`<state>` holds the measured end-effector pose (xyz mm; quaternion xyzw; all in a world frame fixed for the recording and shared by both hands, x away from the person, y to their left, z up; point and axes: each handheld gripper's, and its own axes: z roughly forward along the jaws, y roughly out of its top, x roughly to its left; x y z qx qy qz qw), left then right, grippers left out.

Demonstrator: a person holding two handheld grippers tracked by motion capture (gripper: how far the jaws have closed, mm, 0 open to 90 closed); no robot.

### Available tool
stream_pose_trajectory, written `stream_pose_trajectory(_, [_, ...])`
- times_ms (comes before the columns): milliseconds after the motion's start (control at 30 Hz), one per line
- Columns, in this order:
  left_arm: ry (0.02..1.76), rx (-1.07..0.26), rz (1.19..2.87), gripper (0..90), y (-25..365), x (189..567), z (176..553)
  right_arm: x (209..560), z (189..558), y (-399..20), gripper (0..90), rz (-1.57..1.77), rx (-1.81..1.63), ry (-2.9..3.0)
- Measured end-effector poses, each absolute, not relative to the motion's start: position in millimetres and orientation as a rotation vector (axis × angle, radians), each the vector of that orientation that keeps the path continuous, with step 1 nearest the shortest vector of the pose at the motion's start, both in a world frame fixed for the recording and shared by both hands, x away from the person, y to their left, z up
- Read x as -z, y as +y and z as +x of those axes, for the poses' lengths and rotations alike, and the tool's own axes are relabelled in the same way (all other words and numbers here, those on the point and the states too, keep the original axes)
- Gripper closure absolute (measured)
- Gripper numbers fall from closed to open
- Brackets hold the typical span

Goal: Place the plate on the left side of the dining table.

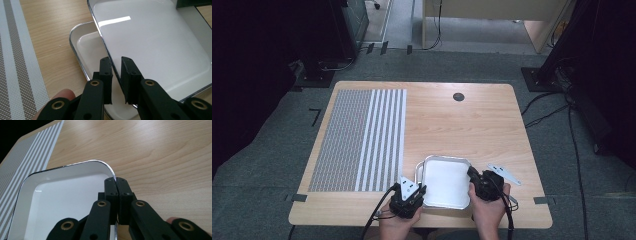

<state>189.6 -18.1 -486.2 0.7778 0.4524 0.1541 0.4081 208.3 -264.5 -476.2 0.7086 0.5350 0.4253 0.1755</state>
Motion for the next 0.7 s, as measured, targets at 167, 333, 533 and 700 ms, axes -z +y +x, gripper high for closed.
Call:
stream_pose_trajectory(167, [1.140,-0.390,1.958,80.5,-14,483,192,473,210,-262,89.4,2.006,-1.209,1.520])
stream_pose_trajectory(333, [1.142,-0.391,1.952,80.7,-7,476,196,467,214,-256,89.5,1.994,-1.225,1.523])
stream_pose_trajectory(533, [1.149,-0.398,1.933,81.2,1,469,201,459,221,-247,89.5,1.981,-1.243,1.528])
stream_pose_trajectory(700, [1.164,-0.417,1.915,81.2,13,463,206,453,228,-237,89.5,1.964,-1.254,1.537])
